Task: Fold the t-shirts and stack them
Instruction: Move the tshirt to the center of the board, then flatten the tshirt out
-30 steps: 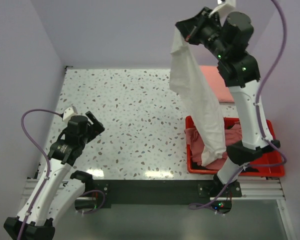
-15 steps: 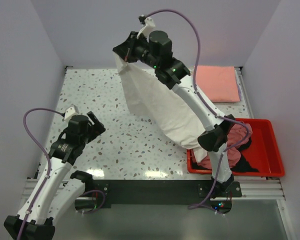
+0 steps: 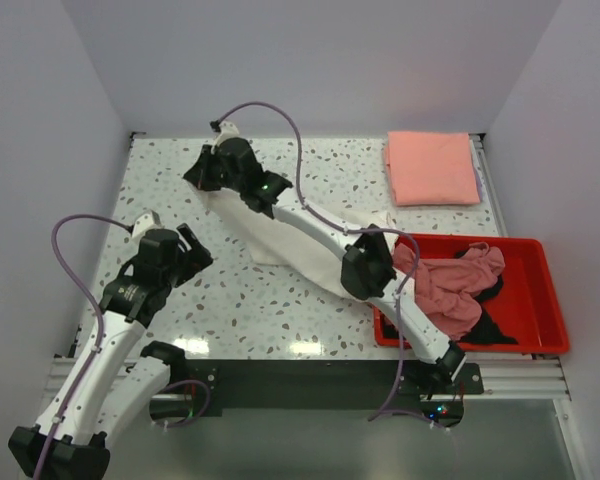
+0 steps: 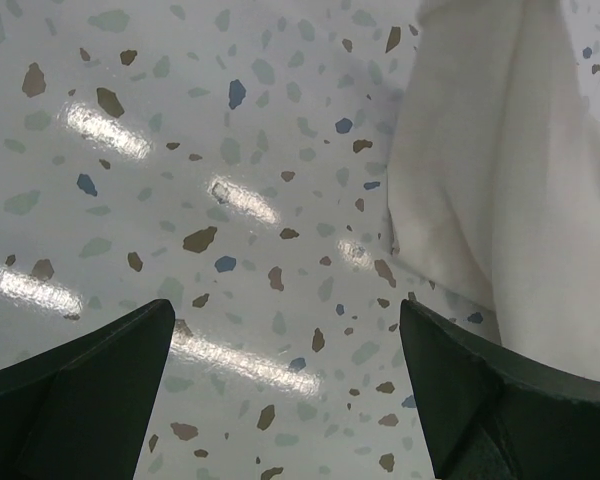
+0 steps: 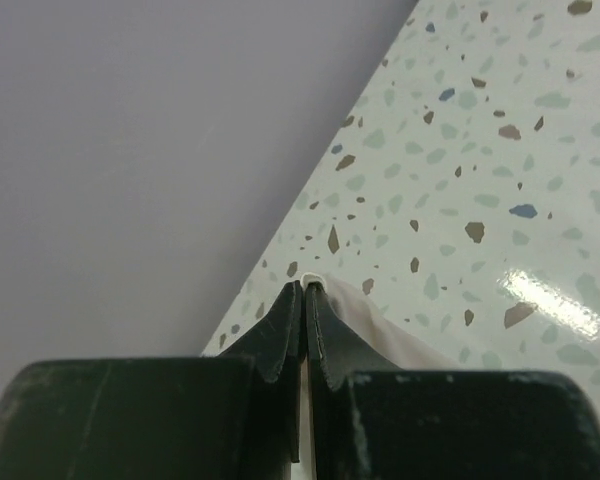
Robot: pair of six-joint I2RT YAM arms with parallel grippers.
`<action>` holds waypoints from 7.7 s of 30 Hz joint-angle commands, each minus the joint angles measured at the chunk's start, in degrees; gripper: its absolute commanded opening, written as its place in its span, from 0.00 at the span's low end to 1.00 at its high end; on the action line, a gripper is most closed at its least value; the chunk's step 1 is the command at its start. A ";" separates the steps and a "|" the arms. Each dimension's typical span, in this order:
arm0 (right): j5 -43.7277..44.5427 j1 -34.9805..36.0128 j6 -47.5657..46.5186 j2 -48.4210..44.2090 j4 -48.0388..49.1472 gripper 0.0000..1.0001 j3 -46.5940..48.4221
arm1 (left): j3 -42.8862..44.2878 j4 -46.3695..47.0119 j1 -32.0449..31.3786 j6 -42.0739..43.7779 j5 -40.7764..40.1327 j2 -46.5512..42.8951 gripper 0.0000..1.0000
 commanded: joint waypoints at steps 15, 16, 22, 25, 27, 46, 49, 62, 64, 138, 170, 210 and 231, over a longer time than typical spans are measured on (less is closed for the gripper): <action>6.88 1.66 -13.53 -11.08 -7.88 0.92 -14.45 | -3.98 3.33 0.26 -0.57 5.59 0.47 1.00; 8.46 1.49 -15.89 -13.55 -8.23 0.98 -17.38 | -4.25 3.78 0.26 -0.74 5.76 1.34 1.00; 19.53 -0.09 -20.21 -28.76 -22.37 0.99 -29.61 | -4.78 8.52 0.26 -1.53 5.68 5.21 1.00; 21.91 -1.67 -19.95 -36.21 -25.64 0.99 -38.92 | -4.43 11.33 0.34 -2.50 3.66 8.63 1.00; 24.98 -2.73 -18.82 -40.80 -25.55 0.99 -47.59 | -3.47 13.62 0.43 -2.76 1.90 12.15 1.00; 24.02 -6.95 -11.96 -60.42 -22.21 0.90 -76.57 | 9.19 23.56 7.46 -2.41 0.93 44.75 0.85; 23.94 -6.86 -10.73 -58.32 -22.30 0.89 -76.91 | 10.07 23.56 8.51 -1.80 1.02 47.83 0.78; 28.51 -6.95 -9.23 -51.10 -19.84 0.14 -76.39 | 11.92 23.38 9.75 -0.48 1.46 49.69 0.00; 28.77 -6.86 -9.58 -51.97 -19.58 0.05 -76.39 | 12.09 23.12 9.84 -0.04 1.02 48.21 0.00; 4.60 -26.20 -16.00 -42.36 -11.06 0.99 -56.94 | 24.44 10.81 25.83 1.63 -1.01 45.42 1.00; 3.20 -26.11 -11.43 -72.63 -4.28 0.99 -90.01 | -5.75 14.68 21.88 -0.57 11.30 30.26 0.53; 4.08 -26.11 -13.53 -70.00 -5.95 0.99 -89.31 | -5.22 16.00 16.87 -0.66 7.00 35.89 0.00; 15.58 -8.27 -20.22 -56.82 -19.48 0.99 -78.41 | -3.55 20.04 45.40 -1.45 8.03 32.72 0.00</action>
